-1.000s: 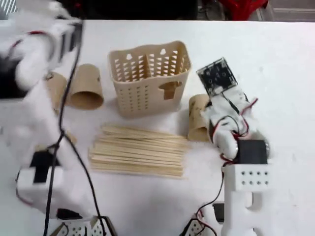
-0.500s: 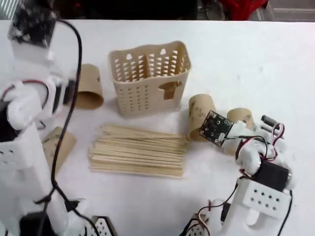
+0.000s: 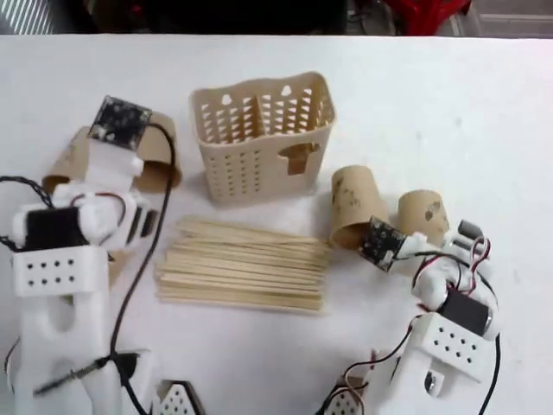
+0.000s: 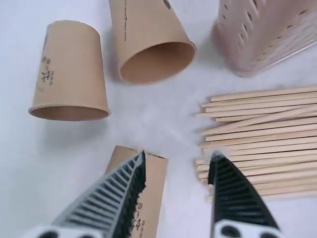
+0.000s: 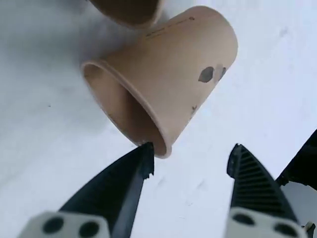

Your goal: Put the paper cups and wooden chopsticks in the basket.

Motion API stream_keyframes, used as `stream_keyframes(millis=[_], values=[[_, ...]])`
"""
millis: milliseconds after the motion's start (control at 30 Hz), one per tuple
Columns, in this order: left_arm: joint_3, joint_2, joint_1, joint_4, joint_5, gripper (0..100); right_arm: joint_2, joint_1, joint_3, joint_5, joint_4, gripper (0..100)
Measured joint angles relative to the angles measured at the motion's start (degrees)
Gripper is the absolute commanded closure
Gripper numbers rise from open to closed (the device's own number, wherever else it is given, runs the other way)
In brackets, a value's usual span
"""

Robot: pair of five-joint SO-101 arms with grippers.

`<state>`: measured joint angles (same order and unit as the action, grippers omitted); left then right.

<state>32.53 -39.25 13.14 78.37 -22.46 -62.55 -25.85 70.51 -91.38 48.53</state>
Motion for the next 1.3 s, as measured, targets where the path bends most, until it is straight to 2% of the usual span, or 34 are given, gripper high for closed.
stream_keyframes(millis=[267, 433, 667, 800, 900, 1067, 1167, 1300], values=[[12.22, 0.0, 0.0, -11.78, 2.2, 79, 0.0, 2.02, 8.44, 8.88, -13.45, 76.5], [17.93, 0.0, 0.0, -17.93, 2.37, 79, 0.0, 2.64, 9.58, 14.59, -17.32, 97.6], [23.65, 0.0, 0.0, -25.41, 7.3, 79, -0.09, -0.09, 9.67, 18.73, -16.88, 98.2], [26.02, 0.0, 0.0, -28.66, 7.91, 79, 0.0, -2.9, 5.27, 21.63, -11.08, 98.2], [27.34, 0.0, 0.0, -30.51, 8.0, 79, 0.0, -5.27, -1.93, 26.73, -3.96, 98.2], [27.96, 0.0, 0.0, -31.12, 8.0, 79, 0.0, -5.98, -19.52, 41.23, 10.55, 98.2], [27.96, 0.0, 0.0, -31.12, 8.0, 79, 0.0, -0.97, -31.82, 51.16, 20.13, 98.2], [28.75, -0.09, 0.0, -31.38, 9.85, 79, 1.23, 11.96, -48.0, 64.62, 29.71, 98.2]])
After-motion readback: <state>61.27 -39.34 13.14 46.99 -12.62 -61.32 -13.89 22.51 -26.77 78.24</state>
